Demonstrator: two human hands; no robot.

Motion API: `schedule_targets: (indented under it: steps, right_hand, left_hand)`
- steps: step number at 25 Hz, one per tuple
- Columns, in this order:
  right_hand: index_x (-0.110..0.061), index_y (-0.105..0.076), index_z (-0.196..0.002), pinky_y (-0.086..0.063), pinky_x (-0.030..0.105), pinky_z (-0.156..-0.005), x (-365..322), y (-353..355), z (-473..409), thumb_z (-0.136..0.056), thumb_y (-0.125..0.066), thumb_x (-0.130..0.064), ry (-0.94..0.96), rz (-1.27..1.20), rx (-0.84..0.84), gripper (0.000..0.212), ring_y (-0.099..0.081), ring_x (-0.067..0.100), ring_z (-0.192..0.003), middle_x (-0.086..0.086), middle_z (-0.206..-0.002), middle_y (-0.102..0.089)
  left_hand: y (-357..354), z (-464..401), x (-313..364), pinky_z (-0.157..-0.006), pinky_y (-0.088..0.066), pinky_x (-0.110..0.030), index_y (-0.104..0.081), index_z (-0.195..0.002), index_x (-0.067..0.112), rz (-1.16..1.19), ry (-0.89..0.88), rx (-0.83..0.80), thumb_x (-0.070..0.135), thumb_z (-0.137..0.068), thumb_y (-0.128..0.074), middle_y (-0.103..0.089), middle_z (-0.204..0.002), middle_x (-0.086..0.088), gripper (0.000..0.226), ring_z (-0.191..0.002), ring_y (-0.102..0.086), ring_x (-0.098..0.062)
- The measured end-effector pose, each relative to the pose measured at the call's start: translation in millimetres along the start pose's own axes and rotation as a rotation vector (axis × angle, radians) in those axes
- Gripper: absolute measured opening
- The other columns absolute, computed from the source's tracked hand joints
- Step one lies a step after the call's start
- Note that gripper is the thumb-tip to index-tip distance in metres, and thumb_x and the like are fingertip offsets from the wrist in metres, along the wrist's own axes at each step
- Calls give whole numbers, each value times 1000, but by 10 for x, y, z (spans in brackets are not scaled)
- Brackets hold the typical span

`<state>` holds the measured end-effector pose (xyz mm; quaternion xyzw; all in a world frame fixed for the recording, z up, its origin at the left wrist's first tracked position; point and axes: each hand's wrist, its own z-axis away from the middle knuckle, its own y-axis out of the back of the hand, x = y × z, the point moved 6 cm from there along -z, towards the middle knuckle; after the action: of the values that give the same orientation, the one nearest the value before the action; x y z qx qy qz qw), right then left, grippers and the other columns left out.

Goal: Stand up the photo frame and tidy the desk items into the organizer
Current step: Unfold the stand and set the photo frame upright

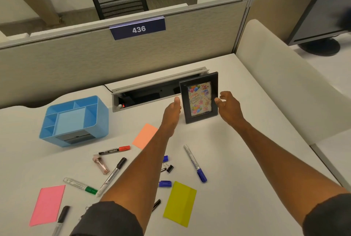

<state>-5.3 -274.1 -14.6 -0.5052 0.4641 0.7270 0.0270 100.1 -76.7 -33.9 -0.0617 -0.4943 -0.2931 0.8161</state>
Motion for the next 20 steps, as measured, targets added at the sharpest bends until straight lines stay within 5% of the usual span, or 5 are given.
schedule_targets:
  steps: [4,11,15,20]
  right_hand:
    - [-11,-44,-137,-40,37,-105,82,-69,453,-95,-58,-20,31,9,137,45,-48,28,-128,10,-140,-50]
    - [-14,-48,-134,-37,32,-106,21,-381,1400,-95,-56,-18,206,71,-17,40,-49,22,-123,6,-134,-53]
    - [-19,-51,-129,-47,29,-95,6,-571,1885,-93,-57,-17,221,49,-117,36,-57,15,-109,-1,-124,-56]
    - [-22,-53,-123,-47,29,-84,-11,-709,2484,-89,-60,-18,265,82,-225,35,-58,13,-98,-4,-111,-58]
  left_hand:
    - [200,338,-30,-110,-32,-37,-36,-146,15,-211,-205,129,41,-101,-40,-38,-151,-5,52,-137,-37,-26]
    - [370,913,-439,-89,-42,-22,-51,-134,14,-316,-348,125,23,-94,-61,-55,-136,-5,43,-114,-56,-16]
    - [403,1348,-680,-81,-41,-22,-56,-128,15,-420,-452,149,20,-89,-67,-57,-125,-1,41,-97,-56,-13]
    - [443,1980,-1115,-86,-40,-22,-59,-119,18,-546,-439,288,26,-83,-70,-59,-114,3,39,-103,-57,-14]
